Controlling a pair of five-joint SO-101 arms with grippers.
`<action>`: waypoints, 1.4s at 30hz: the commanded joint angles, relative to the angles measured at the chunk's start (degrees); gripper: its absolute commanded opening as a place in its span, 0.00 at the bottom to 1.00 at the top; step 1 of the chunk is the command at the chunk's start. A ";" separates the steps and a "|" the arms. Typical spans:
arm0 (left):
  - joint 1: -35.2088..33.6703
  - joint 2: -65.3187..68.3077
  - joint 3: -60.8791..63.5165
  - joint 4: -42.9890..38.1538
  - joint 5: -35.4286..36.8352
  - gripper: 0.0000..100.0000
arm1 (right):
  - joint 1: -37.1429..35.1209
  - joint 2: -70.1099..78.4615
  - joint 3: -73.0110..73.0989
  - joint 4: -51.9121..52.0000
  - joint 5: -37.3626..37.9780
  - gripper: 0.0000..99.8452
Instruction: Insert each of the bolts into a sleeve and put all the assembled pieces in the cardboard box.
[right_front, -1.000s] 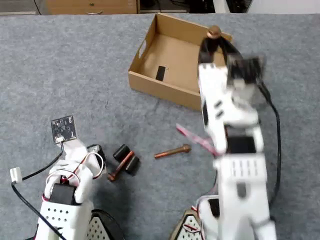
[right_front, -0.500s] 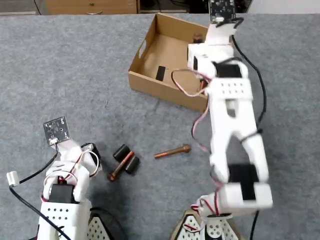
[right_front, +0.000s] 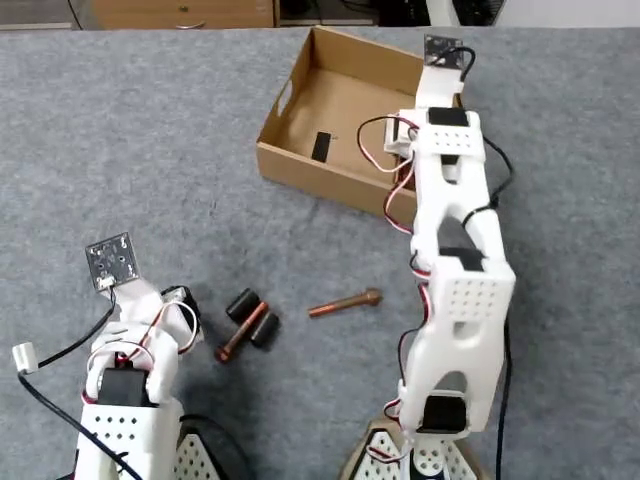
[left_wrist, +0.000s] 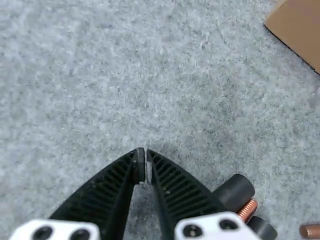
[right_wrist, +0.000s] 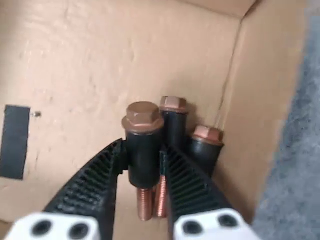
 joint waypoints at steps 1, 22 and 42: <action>-0.44 -0.31 0.79 -0.88 -0.44 0.02 | -0.57 1.45 -7.96 4.66 -0.44 0.14; -0.53 -0.31 0.79 -0.97 -0.26 0.02 | -7.25 1.98 -59.30 45.71 -0.18 0.21; -12.31 -0.31 -2.11 9.32 -0.53 0.02 | -30.81 -35.74 -15.34 45.27 54.77 0.21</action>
